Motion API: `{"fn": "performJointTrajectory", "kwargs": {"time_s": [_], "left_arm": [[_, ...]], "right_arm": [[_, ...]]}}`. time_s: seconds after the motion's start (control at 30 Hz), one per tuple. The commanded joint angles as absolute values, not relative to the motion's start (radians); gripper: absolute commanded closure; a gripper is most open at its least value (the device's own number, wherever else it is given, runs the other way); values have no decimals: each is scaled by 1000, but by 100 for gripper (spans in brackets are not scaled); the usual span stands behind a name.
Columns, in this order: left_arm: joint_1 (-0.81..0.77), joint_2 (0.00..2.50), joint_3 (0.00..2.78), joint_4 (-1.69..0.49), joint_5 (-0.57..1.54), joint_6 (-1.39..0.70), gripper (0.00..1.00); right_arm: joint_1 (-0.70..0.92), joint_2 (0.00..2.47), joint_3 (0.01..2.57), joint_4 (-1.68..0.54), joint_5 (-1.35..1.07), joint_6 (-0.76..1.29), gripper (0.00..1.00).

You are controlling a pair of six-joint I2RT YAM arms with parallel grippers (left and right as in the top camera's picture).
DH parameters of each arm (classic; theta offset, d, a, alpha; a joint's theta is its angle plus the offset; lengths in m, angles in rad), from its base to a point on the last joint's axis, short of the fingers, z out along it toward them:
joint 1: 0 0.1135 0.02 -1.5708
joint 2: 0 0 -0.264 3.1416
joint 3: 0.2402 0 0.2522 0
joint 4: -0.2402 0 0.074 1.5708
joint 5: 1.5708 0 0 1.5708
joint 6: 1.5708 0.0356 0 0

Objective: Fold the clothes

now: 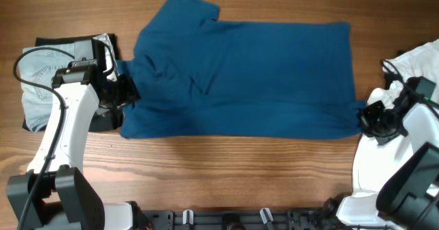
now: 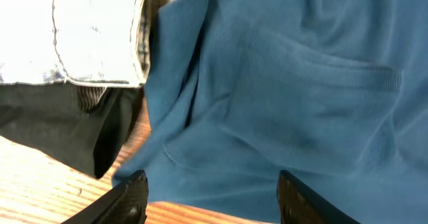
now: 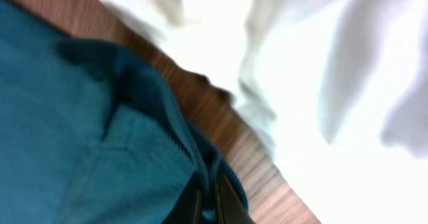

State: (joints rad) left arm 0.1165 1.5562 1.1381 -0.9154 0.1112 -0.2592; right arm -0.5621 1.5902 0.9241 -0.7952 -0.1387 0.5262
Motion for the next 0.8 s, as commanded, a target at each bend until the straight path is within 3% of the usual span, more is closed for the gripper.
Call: {"fn": "performJointTrajectory", "kwargs": {"time_s": [0.0,0.07,0.1,0.13,0.17,0.2,0.3,0.43,0.53,0.67,0.77], "left_arm": [[113,1541,1150,-879,192,-237,37],[110,1541,1150,-860,231,-207,37],[101,1541,1150,-847,249,-182,36],[91,1541,1150,-838,265,-160,34],[78,1541,1150,-827,282,-139,34],[61,1541,1150,-816,297,-115,33],[-14,1544,1150,-765,280,-28,28],[-98,1596,1150,-589,282,-28,24],[-157,1672,1150,-481,315,-26,27],[-227,1792,1150,-414,315,-26,28],[-262,1848,1150,-387,314,-20,37]], "right_arm": [[-565,1523,963,-848,33,571,96],[-565,1521,963,-852,49,584,96],[-565,1521,963,-854,42,587,78],[-565,1521,963,-855,36,585,48],[-565,1521,963,-857,34,585,36],[-565,1521,963,-856,35,585,32],[-565,1521,978,-838,-34,579,30],[-562,1497,1005,-728,-393,377,34],[-553,1482,1005,-688,-571,306,35],[-531,1482,1004,-696,-569,272,34],[-522,1482,1004,-695,-569,273,34]]}}
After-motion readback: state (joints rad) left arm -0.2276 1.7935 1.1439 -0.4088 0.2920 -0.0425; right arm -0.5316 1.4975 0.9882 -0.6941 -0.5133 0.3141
